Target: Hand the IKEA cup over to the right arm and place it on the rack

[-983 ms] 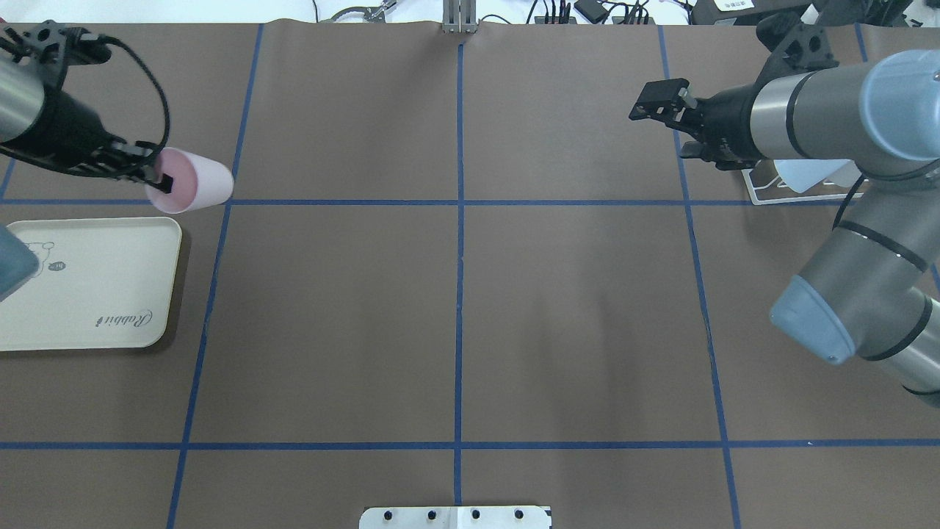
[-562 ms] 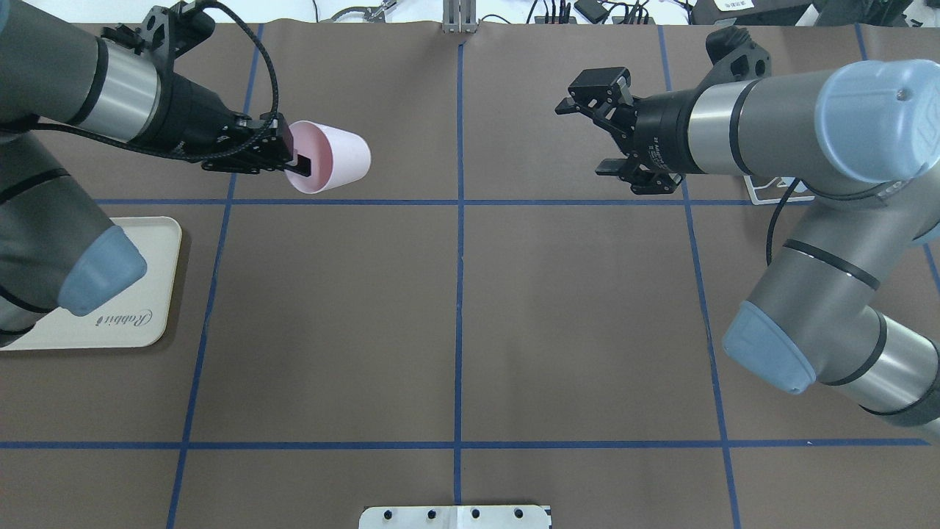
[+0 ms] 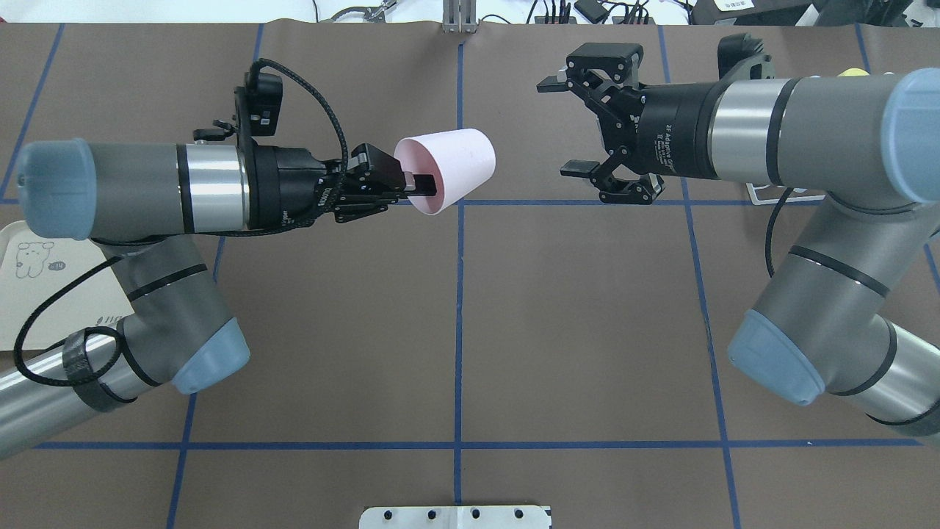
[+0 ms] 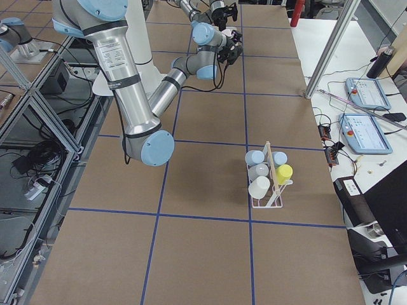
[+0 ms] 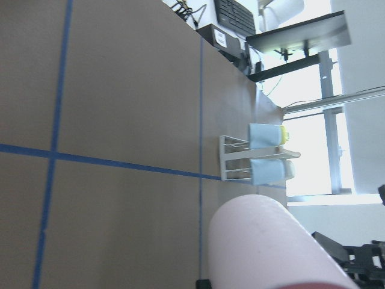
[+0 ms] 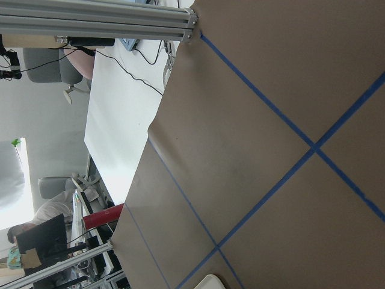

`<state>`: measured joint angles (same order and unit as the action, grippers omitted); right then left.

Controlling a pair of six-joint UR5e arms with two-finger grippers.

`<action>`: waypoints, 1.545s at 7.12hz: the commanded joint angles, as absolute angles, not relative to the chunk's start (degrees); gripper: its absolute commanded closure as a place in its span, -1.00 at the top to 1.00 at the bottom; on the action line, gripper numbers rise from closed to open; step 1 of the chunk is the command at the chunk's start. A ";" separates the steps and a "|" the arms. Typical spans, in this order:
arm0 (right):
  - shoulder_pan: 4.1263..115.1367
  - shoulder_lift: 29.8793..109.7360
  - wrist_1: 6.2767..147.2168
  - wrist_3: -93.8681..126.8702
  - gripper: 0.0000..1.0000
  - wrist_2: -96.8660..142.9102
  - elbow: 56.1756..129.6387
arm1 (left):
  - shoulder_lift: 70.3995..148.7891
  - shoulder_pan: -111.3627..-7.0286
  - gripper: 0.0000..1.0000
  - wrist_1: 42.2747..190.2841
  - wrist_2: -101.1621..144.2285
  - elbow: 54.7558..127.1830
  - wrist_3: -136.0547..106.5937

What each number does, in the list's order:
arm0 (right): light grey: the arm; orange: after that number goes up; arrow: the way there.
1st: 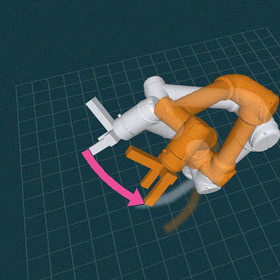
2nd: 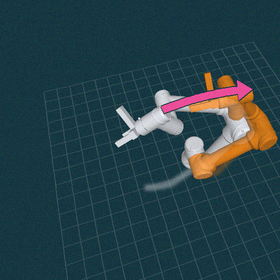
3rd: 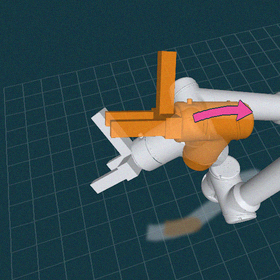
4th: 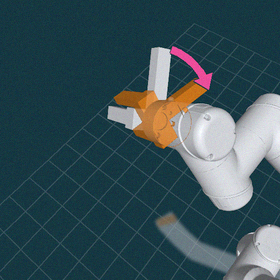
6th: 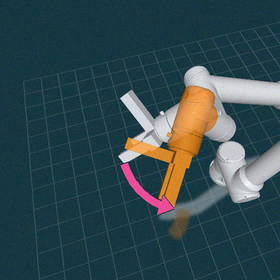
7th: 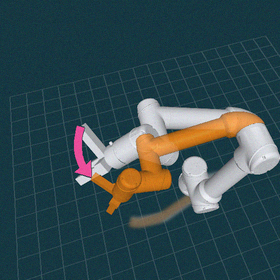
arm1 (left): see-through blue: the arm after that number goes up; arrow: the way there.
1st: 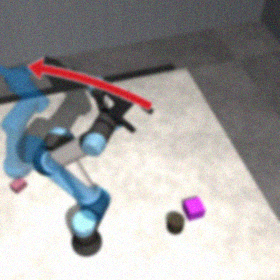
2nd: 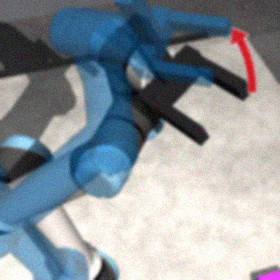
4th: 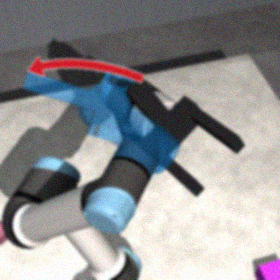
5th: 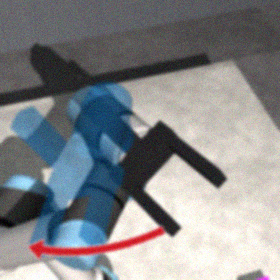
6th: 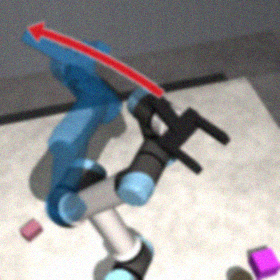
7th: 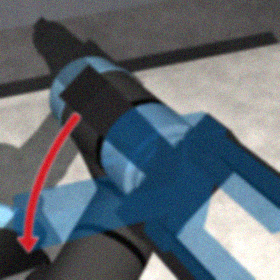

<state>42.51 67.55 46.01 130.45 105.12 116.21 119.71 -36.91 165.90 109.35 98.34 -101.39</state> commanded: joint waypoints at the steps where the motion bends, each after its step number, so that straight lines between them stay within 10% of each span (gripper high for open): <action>1: 42.45 67.94 39.67 139.63 1.00 105.38 114.44 | 122.43 -34.29 -1.00 166.99 105.67 98.09 -101.95; 11: 42.54 68.46 34.66 141.77 0.99 109.07 114.17 | 126.03 -32.78 -1.00 166.90 103.54 96.68 -101.69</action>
<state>42.53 68.20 36.85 141.76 108.59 114.31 125.86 -32.81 166.89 103.53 96.84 -101.77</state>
